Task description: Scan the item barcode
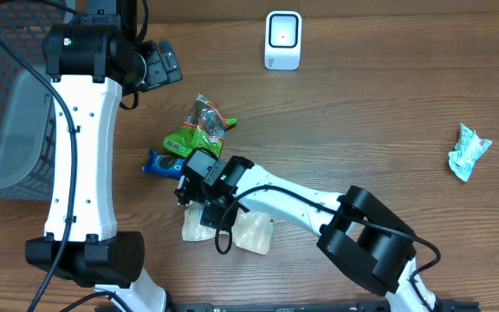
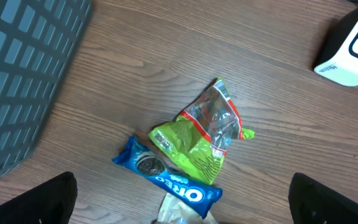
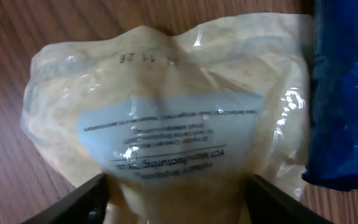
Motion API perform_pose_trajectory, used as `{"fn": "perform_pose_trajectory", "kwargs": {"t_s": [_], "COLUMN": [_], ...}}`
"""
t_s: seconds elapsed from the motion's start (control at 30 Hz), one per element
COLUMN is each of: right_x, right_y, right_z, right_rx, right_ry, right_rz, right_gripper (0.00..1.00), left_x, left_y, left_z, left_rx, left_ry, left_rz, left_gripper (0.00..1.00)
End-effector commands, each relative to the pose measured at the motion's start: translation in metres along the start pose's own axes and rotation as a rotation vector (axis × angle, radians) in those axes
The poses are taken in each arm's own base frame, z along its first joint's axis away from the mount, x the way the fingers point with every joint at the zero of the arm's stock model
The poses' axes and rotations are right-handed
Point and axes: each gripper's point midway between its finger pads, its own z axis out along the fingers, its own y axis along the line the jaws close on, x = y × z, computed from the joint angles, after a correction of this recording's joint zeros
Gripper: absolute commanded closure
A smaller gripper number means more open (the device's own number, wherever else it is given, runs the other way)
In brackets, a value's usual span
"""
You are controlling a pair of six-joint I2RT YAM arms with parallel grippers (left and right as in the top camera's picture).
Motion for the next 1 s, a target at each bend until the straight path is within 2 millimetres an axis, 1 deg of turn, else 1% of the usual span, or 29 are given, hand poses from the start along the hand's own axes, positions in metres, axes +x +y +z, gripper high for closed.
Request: {"fn": "perform_pose_trajectory", "kwargs": {"t_s": [0.0,0.07,0.1,0.13,0.17,0.23,0.33,0.43,0.5,0.57,0.67,0.73,0.77,0.9,0.97], "right_x": [0.014,0.013,0.013,0.012,0.012,0.012,0.011,0.007,0.004,0.004,0.01,0.015,0.018,0.033,0.04], "right_y": [0.001,0.001,0.002,0.003,0.003,0.003,0.003,0.006,0.0,-0.012,-0.032,-0.046,-0.053,-0.099,-0.115], "right_z": [0.019,0.016,0.013,0.009,0.005,-0.005,-0.027,-0.053,-0.069,-0.081,-0.104,-0.122,-0.129,-0.162,-0.175], "right_rx": [-0.024,-0.028,-0.03,-0.035,-0.038,-0.04,-0.083,-0.21,-0.289,-0.356,-0.502,-0.597,-0.624,-0.703,-0.731], "right_ry": [0.059,0.065,0.07,0.075,0.081,0.096,0.105,0.066,0.014,-0.038,-0.144,-0.237,-0.273,-0.447,-0.516], "right_rz": [0.013,0.016,0.02,0.025,0.026,0.054,0.121,0.158,0.197,0.258,0.318,0.349,0.364,0.505,0.555], "right_gripper": [0.43,0.65,0.78,0.87,0.91,0.96,0.96,0.96,0.96,0.96,0.96,0.96,0.96,0.96,0.96], "left_x": [-0.001,-0.001,-0.001,-0.001,-0.001,-0.001,-0.001,-0.001,-0.001,-0.001,-0.001,-0.001,-0.001,-0.001,-0.001], "left_y": [-0.001,-0.001,-0.001,-0.001,-0.001,-0.001,-0.001,-0.001,-0.001,-0.001,-0.001,-0.001,-0.001,-0.001,-0.001], "left_z": [0.004,0.004,0.004,0.004,0.004,0.004,0.004,0.004,0.004,0.004,0.004,0.004,0.004,0.004,0.004], "left_rx": [0.002,0.002,0.002,0.002,0.002,0.002,0.002,0.002,0.002,0.002,0.002,0.002,0.002,0.002,0.002], "left_ry": [0.005,0.005,0.005,0.005,0.005,0.005,0.005,0.005,0.005,0.005,0.005,0.005,0.005,0.005,0.005], "left_rz": [0.015,0.015,0.015,0.015,0.015,0.014,0.014,0.015,0.015,0.015,0.015,0.015,0.015,0.015,0.015], "left_gripper": [0.0,0.0,0.0,0.0,0.0,0.0,0.0,0.0,0.0,0.0,0.0,0.0,0.0,0.0,0.0]}}
